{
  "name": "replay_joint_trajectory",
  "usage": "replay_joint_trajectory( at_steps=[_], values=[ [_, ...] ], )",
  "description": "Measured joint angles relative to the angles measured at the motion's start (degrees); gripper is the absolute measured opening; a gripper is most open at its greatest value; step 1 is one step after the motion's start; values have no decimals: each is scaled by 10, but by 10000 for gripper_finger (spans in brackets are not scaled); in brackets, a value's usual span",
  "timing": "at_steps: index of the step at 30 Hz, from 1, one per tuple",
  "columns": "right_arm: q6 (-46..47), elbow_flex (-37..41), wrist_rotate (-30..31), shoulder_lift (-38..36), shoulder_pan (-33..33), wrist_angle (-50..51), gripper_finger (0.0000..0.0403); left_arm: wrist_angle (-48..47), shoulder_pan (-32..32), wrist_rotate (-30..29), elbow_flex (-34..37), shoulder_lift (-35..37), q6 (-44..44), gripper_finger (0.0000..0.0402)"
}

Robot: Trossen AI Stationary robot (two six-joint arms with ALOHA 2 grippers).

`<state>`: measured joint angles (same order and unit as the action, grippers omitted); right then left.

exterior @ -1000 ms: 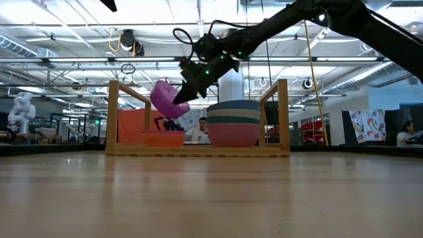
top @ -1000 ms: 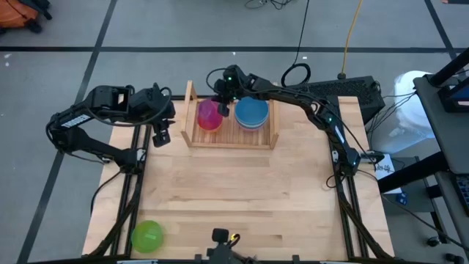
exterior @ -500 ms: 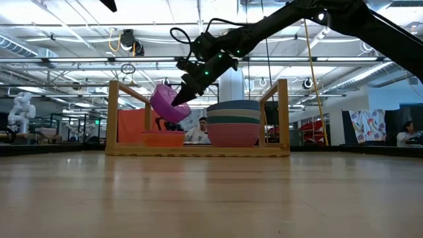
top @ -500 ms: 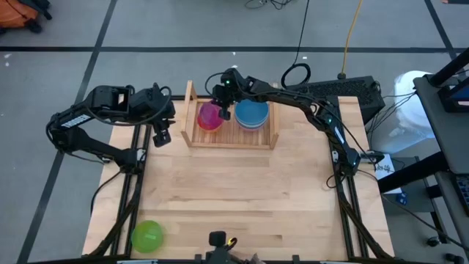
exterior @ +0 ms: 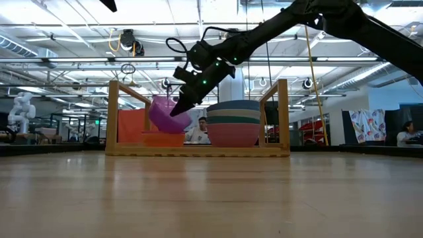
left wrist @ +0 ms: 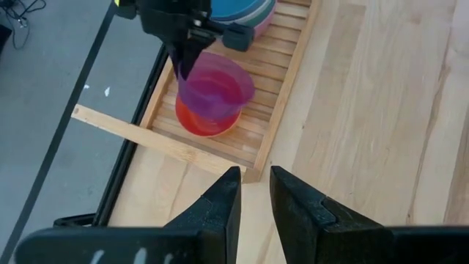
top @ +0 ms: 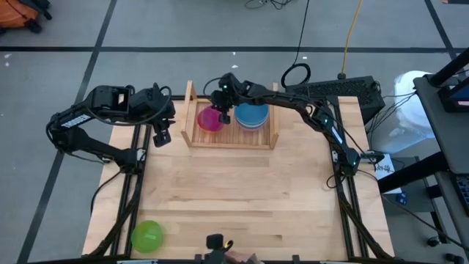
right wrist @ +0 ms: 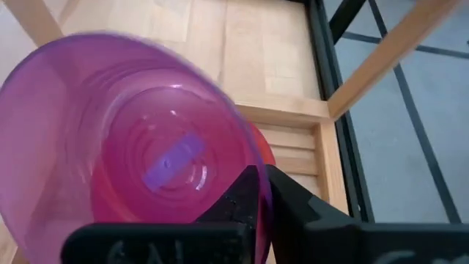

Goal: Place and stack bowls onto a shelf
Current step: Stack the violet bowl onto the red bowl, then stack the green bowl onto the violet bowl

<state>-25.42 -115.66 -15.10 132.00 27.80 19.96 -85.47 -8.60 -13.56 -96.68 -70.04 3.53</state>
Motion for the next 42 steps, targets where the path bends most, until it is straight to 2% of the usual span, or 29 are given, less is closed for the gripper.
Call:
replay_joint_trajectory(
  at_steps=[6,16,21,26,31,35,38,42],
  values=[
    [-29,0,33,0,-6,-6,37,0,0,0,0,0,0,81],
    [-29,0,32,-5,-5,-28,75,0,0,0,0,0,0,81],
    [-37,0,34,-48,-6,-24,79,-4,0,0,0,0,-8,81],
    [-55,0,34,-139,-6,4,78,-50,0,2,1,0,16,81],
    [-98,0,71,-247,-7,72,78,-44,10,76,19,23,46,81],
    [-107,0,95,-320,-7,121,78,-45,36,129,69,58,105,81],
    [-104,0,96,-365,-6,156,78,-48,76,170,128,89,179,81],
    [-124,0,96,-412,-6,215,77,-47,162,225,206,113,289,81]
  ],
)
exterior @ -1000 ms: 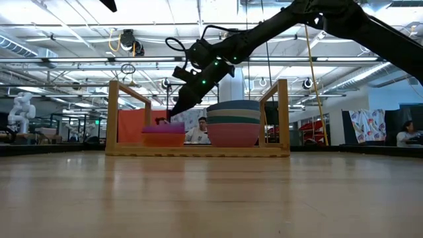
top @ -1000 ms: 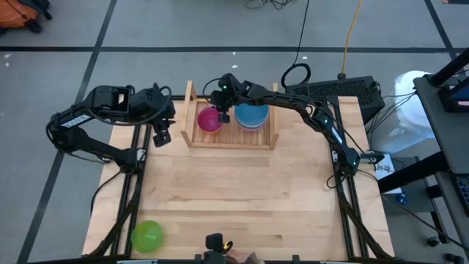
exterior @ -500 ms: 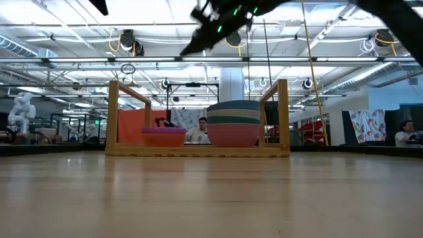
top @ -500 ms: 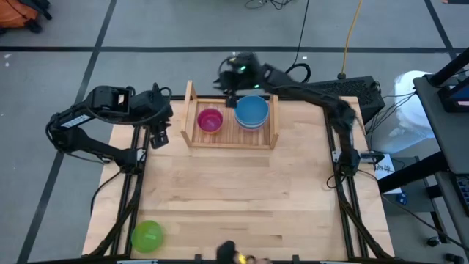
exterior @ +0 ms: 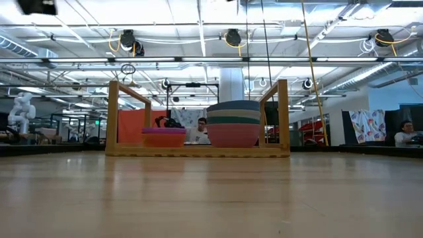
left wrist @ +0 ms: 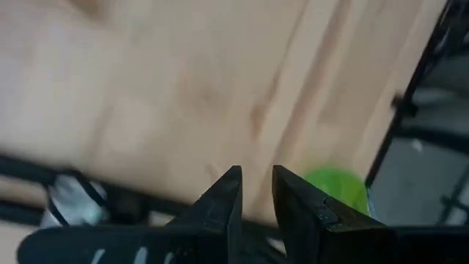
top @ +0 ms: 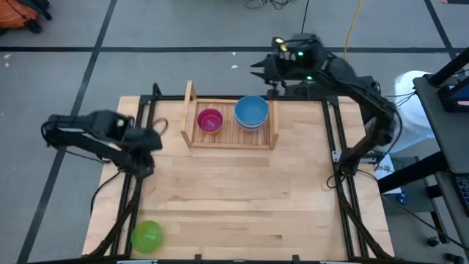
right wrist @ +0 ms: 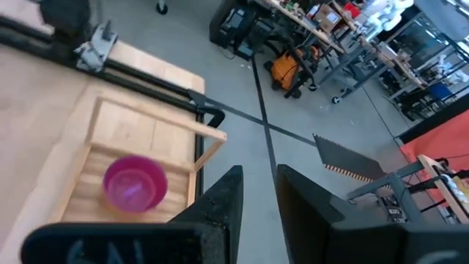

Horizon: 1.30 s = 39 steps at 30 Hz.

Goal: Place and stack bowls onto a shelf
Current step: Stack the green bowl onto the violet bowl

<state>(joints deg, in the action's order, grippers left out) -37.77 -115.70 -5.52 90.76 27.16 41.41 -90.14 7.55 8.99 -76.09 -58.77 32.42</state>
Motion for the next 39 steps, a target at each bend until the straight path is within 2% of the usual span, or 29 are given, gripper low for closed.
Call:
replay_joint_trajectory(
  at_steps=[5,8,12,16,19,23,29,33,39],
  values=[
    [-21,0,13,-42,0,45,77,21,124,38,76,3,156,81],
    [-43,0,47,-62,0,64,77,96,198,65,119,1,231,81],
    [-52,0,73,-90,0,86,77,233,293,69,178,-6,324,81],
    [-32,0,71,-113,0,86,77,327,372,43,228,-29,370,81],
    [-14,0,70,-126,0,86,77,331,423,20,253,-48,370,81],
    [14,0,70,-139,0,86,77,332,477,-12,282,-63,362,81],
    [54,0,70,-150,0,87,77,378,536,-15,324,-67,389,81],
    [77,0,70,-155,0,87,77,432,557,-20,352,-67,421,81],
    [86,0,70,-157,0,87,77,485,571,-67,380,-67,455,81]
  ],
)
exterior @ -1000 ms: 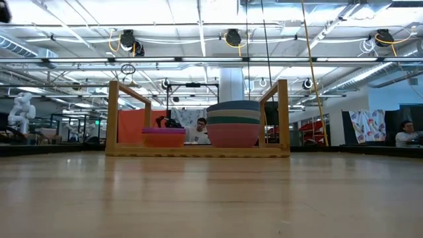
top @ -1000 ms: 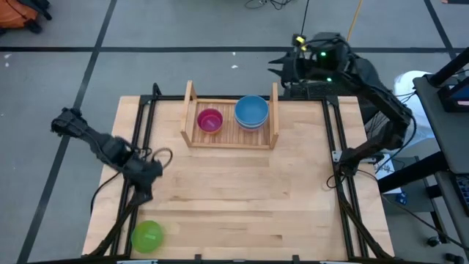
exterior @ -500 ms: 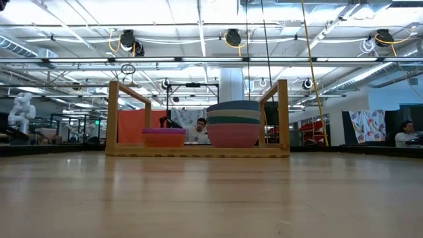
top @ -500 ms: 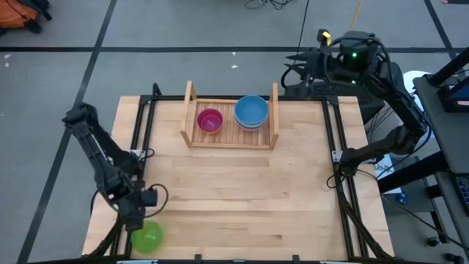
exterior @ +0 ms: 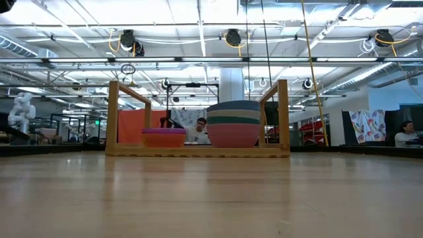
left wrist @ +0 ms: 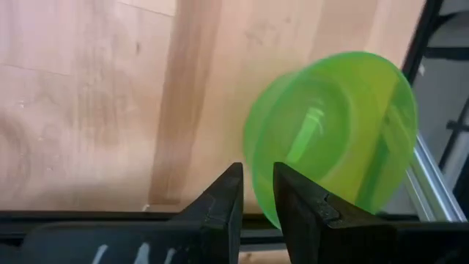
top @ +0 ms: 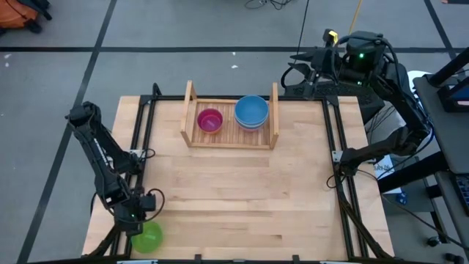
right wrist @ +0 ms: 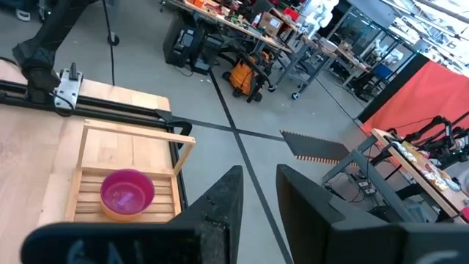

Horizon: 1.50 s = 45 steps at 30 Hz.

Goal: Place and stack bowls onto a shelf
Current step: Stack the green bowl onto the violet bowl

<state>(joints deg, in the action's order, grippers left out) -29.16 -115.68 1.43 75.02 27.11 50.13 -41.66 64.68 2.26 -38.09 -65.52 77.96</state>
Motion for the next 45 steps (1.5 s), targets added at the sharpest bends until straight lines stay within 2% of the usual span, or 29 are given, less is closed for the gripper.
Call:
replay_joint_trajectory(
  at_steps=[12,32,38,40,45],
  values=[
    [0,0,0,0,0,0,77,39,9,-23,10,-4,21,81],
    [-4,0,0,0,0,1,77,85,22,-13,10,-103,49,81],
    [-4,0,0,0,0,1,77,104,1,-8,10,-108,163,80],
    [-4,0,0,0,0,1,77,106,-2,-8,10,-108,172,73],
    [-4,0,0,0,0,1,77,116,-2,-7,10,-109,166,11]
  ],
)
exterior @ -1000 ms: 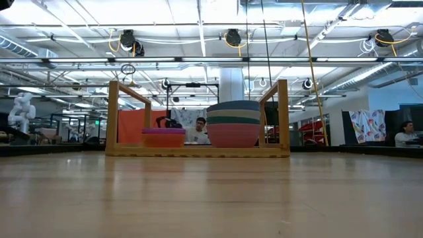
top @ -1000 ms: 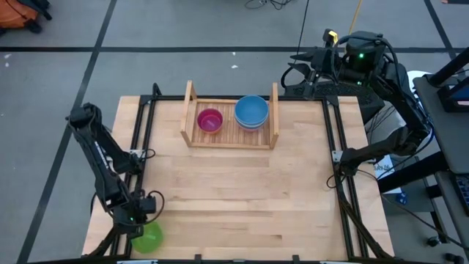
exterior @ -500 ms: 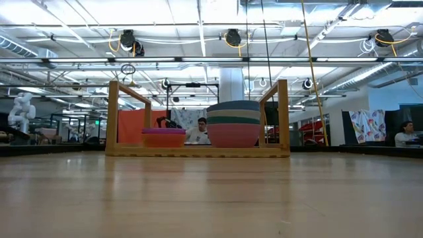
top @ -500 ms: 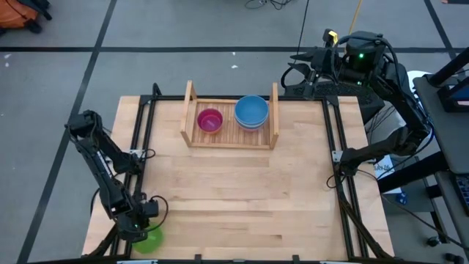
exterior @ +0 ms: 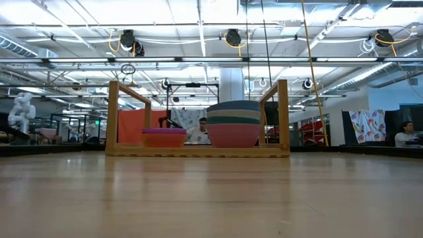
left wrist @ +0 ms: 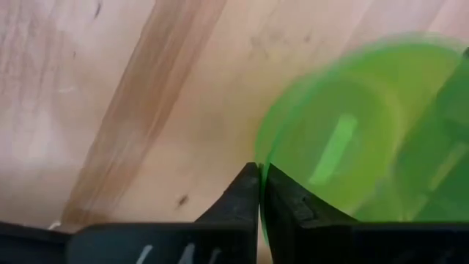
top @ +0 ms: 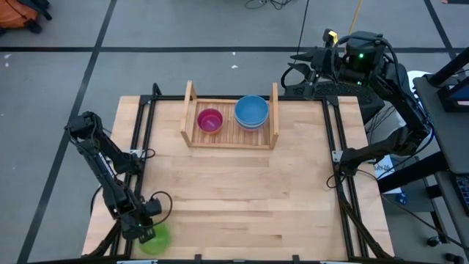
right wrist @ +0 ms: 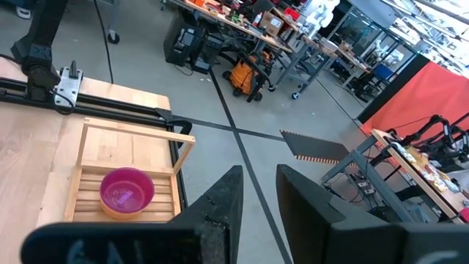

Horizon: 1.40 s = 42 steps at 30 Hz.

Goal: Place and stack bowls onto a shelf
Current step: Stack the green bowl onto the violet bowl

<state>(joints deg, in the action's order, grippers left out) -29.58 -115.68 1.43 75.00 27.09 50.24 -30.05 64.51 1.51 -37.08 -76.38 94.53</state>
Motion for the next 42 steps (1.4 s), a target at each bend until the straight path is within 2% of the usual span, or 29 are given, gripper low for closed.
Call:
replay_joint_trajectory(
  at_steps=[8,15,20,25,31,36,42],
  values=[
    [0,0,0,0,0,2,77,-6,-22,-16,0,2,44,5],
    [-12,0,3,-2,0,3,77,-5,-126,8,-12,51,22,4],
    [-15,0,5,-8,0,2,77,-119,-243,19,-76,81,-80,3],
    [-15,0,51,-17,0,3,77,-294,-391,69,-186,82,-199,3],
    [-16,0,79,-30,0,8,77,-381,-558,69,-319,81,-326,3],
    [-42,0,78,-36,0,24,77,-444,-679,43,-421,40,-436,3],
    [-45,0,78,-37,1,37,77,-497,-795,27,-531,-52,-604,3]
  ],
)
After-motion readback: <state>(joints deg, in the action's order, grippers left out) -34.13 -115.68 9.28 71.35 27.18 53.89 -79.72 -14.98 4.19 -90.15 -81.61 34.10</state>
